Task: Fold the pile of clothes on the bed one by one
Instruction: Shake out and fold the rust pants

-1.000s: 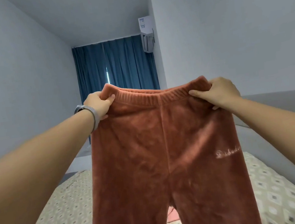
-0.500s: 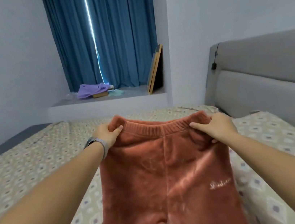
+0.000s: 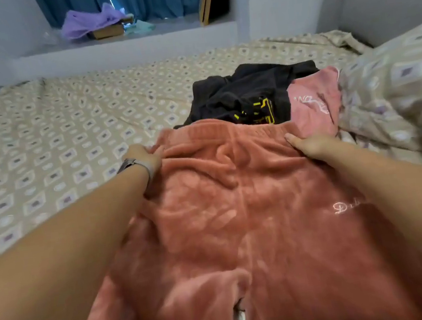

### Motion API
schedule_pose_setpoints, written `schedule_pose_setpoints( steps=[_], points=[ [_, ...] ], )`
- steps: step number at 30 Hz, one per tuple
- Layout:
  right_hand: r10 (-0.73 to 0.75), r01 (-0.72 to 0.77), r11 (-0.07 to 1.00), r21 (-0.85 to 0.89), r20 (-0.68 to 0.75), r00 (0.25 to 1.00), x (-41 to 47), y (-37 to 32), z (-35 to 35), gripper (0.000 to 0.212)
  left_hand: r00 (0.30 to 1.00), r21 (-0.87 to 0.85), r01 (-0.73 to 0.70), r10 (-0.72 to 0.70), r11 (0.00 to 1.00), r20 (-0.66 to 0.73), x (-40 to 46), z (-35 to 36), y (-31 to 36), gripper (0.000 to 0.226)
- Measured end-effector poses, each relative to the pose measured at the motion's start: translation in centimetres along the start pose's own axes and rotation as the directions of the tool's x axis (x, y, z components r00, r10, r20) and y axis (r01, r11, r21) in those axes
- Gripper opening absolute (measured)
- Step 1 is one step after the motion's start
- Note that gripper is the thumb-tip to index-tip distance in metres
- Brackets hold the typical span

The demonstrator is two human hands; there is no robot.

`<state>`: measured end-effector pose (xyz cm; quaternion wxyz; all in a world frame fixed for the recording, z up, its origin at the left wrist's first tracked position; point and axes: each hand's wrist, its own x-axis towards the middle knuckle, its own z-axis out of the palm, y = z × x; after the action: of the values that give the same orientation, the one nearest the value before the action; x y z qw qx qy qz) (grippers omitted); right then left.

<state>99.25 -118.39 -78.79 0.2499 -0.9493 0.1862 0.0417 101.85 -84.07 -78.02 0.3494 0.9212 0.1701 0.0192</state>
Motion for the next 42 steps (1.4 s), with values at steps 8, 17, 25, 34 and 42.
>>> schedule_pose_setpoints(
  steps=[8, 17, 25, 34, 42],
  points=[
    [0.022, -0.019, 0.999, 0.038, -0.073, 0.997, 2.1, 2.4, 2.1, 0.082, 0.998, -0.005, -0.039, 0.039, 0.999, -0.052, 2.4, 2.5, -2.7, 0.043],
    [-0.125, 0.189, 0.871, 0.454, -0.168, 0.978, -13.0, 4.0, -1.2, 0.056, 0.960, 0.070, -0.276, 0.270, 0.959, 0.081, -11.0, -2.6, -3.2, 0.063],
    [-0.033, 0.053, 0.949, 0.311, -0.067, 0.997, -32.1, 8.9, -1.3, 0.055, 0.848, 0.124, -0.486, 0.433, 0.865, 0.306, -32.0, -8.5, -2.7, 0.042],
    [0.175, -0.167, 0.921, 0.353, 0.007, 0.984, -47.8, 18.0, -1.8, 0.054, 0.792, 0.101, -0.530, 0.449, 0.842, 0.413, -48.4, -9.9, -9.6, 0.043],
    [0.285, -0.339, 0.861, 0.379, 0.193, 0.939, -54.0, 22.0, 0.2, 0.054, 0.985, 0.341, 0.117, -0.152, 0.933, 0.079, -49.7, -13.8, -20.9, 0.077]
  ],
)
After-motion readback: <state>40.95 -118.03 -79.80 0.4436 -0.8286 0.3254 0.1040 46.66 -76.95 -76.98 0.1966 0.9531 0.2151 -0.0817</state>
